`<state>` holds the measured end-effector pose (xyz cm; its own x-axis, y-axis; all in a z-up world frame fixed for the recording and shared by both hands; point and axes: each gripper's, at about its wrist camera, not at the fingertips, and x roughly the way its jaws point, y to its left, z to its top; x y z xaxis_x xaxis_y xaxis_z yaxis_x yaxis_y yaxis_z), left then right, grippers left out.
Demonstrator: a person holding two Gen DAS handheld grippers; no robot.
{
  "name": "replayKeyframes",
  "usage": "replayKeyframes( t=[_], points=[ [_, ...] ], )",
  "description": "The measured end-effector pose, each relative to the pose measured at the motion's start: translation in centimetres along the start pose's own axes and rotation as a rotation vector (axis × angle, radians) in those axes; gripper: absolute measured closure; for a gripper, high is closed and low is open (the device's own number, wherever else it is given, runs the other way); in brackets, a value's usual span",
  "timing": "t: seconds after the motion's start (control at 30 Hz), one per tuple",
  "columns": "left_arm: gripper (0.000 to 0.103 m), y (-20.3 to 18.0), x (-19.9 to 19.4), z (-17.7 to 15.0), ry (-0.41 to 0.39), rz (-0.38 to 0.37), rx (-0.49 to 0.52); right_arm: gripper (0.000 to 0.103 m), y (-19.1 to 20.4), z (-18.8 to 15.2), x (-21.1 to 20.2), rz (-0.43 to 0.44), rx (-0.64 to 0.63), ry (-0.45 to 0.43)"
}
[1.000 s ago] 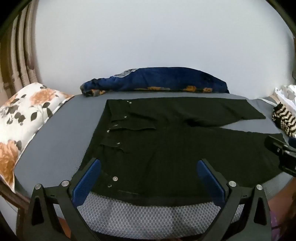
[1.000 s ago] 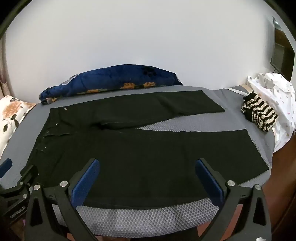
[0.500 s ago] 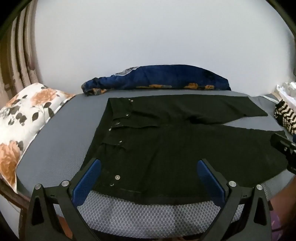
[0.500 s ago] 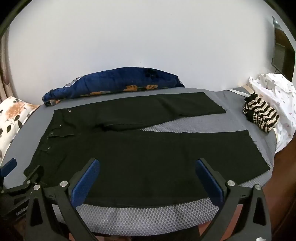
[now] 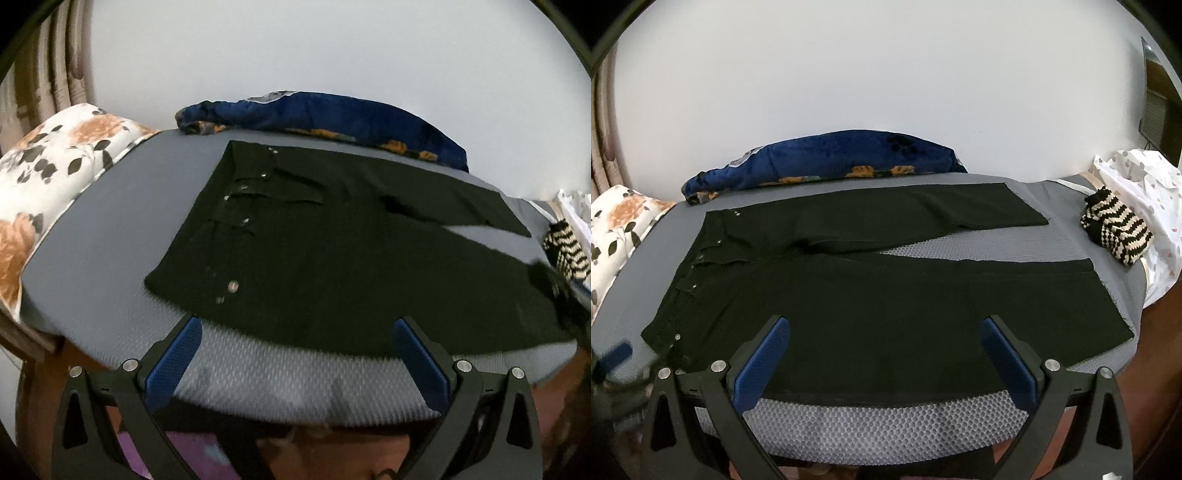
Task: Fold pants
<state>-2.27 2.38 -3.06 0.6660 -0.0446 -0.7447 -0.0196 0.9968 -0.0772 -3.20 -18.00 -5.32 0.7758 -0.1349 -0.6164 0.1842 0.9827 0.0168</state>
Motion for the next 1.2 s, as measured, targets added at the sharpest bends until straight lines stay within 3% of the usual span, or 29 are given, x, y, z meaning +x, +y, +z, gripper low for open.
replayKeyframes(
  t=[0.2,0.33,0.6,0.97,1.2],
  points=[
    [0.000,1.1,-2.4,-2.0,-0.027,0.011,-0.053,0.000,-0.2,0.0,0.3,0.022,0.007,0.016],
    [0.000,1.1,-3.6,-2.7,-0.046,0.068,-0.055,0.000,0.1,-0.1,0.0,0.025,-0.006,0.011],
    [0.000,-0.4,-4.0,-2.5,-0.043,-0.038,0.027,0.000,0.6,-0.4,0.2,0.037,-0.018,0.017],
    [0.002,1.8,-0.2,1.3,0.014,-0.025,-0.039,0.000,1.2,-1.0,0.7,0.066,-0.052,0.027],
    [0.002,3.3,3.3,5.9,-0.004,0.083,0.046,0.000,2.6,0.9,1.3,0.114,-0.102,0.025]
  ],
)
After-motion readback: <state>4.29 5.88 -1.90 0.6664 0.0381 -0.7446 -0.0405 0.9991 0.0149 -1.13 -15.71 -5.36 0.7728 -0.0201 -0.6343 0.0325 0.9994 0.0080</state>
